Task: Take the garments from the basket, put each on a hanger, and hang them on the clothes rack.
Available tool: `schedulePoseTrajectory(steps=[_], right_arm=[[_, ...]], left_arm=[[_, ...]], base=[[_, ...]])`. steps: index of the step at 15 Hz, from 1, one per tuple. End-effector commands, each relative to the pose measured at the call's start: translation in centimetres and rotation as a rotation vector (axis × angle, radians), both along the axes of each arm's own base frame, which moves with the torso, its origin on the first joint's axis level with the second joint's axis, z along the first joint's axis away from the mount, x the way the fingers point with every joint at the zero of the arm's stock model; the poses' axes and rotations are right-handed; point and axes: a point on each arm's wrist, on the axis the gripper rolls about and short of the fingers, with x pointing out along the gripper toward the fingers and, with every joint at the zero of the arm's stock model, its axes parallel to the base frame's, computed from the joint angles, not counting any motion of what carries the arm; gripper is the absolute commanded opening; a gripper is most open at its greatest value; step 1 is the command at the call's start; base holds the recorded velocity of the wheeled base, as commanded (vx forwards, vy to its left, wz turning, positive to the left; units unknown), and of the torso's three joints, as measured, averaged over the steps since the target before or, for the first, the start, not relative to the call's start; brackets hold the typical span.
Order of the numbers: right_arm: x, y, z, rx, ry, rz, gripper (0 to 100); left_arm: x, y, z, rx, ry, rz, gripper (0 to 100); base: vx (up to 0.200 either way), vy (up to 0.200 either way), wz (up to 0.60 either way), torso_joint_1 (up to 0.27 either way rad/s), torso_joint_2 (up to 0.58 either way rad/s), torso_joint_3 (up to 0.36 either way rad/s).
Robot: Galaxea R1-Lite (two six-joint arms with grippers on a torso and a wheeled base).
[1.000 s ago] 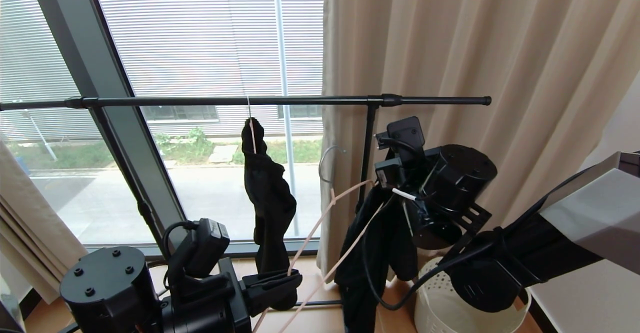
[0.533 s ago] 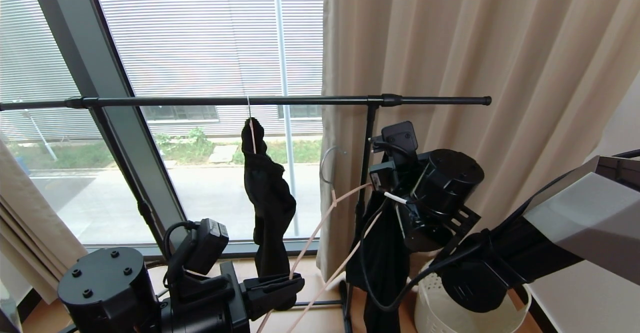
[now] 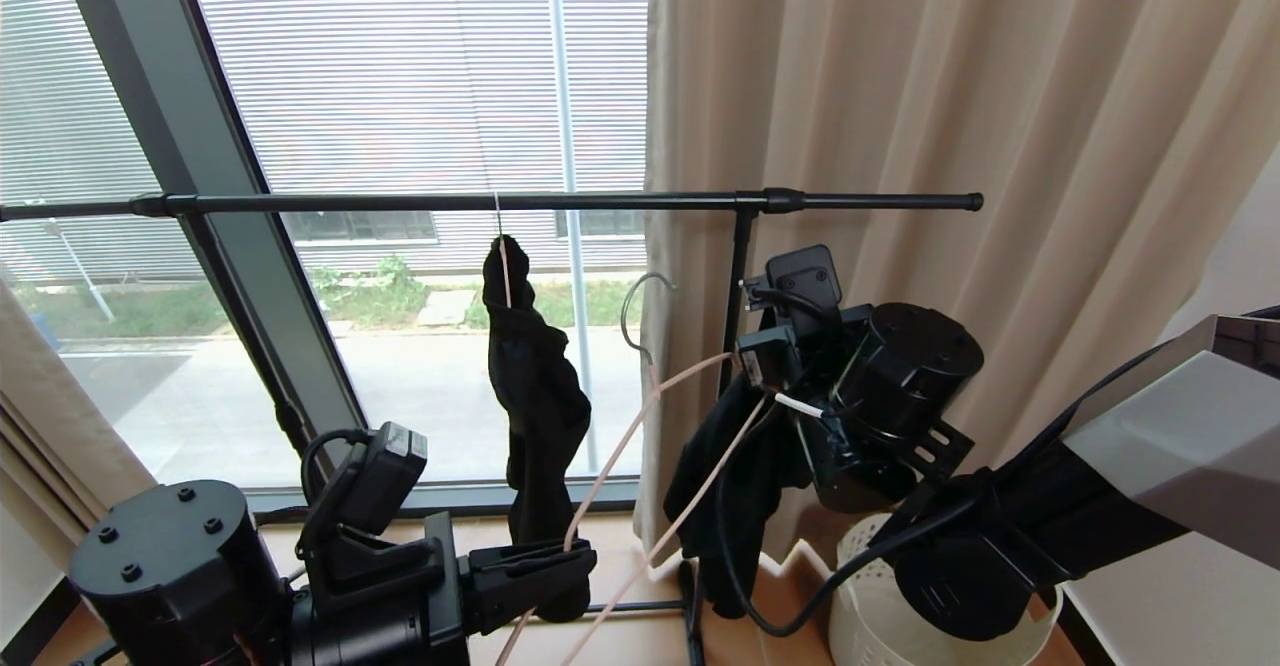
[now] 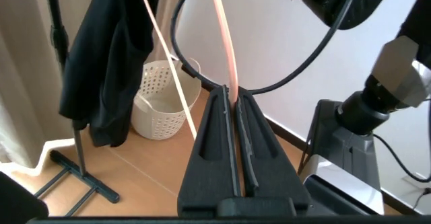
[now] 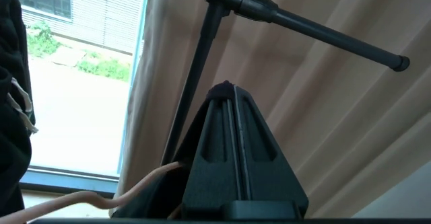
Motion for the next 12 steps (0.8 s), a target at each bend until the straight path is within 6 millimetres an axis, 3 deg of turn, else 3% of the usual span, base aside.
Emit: schedulePoseTrajectory(steps=[1,8,12], right_arm=[[0.0,0.0,0.0,0.001,0.001,0.001,0],[0.3,0.0,0.2,0.008,-0.008,-0.004,0],[-0.7,0.5,0.4,0.022,-0.005,0.026,0]], left_arm=[[-0.4,0.2,0.4,-0.011,-0.009,-0.009,0],[-2.1,-0.1,0.3,-0.005,0.007,-0.090,0],[-1.6,-0.5,-0.6,0.019,0.032,-0.094,0]], base=[[0.000,0.000,0.00,0.000,0.00,0.000],[0.000,0.000,0.00,0.000,0.00,0.000],[0.000,0.000,0.00,0.000,0.00,0.000]])
